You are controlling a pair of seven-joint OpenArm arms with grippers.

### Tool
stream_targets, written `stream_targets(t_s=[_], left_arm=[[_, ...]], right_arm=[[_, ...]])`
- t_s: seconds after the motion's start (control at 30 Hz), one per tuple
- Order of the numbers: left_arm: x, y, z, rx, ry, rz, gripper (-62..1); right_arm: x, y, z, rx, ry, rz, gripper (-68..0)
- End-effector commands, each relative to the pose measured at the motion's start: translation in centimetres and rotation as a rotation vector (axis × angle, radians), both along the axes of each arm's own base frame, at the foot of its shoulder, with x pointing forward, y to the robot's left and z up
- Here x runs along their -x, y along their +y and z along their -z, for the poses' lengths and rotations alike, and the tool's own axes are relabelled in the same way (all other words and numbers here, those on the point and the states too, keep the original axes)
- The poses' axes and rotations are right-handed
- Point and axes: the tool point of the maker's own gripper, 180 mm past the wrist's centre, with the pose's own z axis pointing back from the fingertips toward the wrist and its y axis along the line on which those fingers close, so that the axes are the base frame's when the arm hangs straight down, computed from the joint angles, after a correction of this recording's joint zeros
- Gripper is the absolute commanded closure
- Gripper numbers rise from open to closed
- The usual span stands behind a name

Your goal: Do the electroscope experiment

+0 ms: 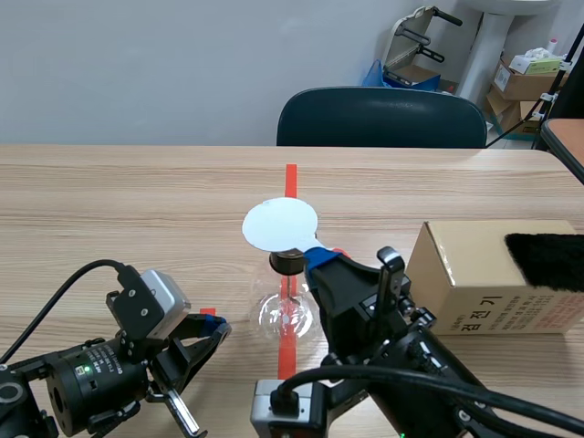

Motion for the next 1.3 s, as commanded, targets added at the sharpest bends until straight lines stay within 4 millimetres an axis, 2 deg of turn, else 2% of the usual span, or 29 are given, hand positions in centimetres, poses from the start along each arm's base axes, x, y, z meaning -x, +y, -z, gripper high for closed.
stream_targets(t_s=[0.0,0.67,0.9,1.27], left_arm=[[-0.5,-0.4,-1.0,0.029,-0.03,-0.001,-5.3],[-0.5,-0.4,-1.0,0.029,-0.03,-0.001,-5.3],[-0.5,-0.4,-1.0,0.029,-0.03,-0.001,-5.3],[-0.5,-1.0,-1.0,0.04,-0.024,-0.003,-5.3]], right_arm=[[-0.4,-0.1,-1.1,-0.01,-0.04,-0.003,-0.8],[-0.8,-0.6,-1.2,-0.012,-0.043,0.033,-0.8],[-2.1,-2.8,-1.5,-0.022,-0.053,0.176,-0.8],[-3.7,-8.2,-2.0,-0.042,-0.076,0.487,-0.8]])
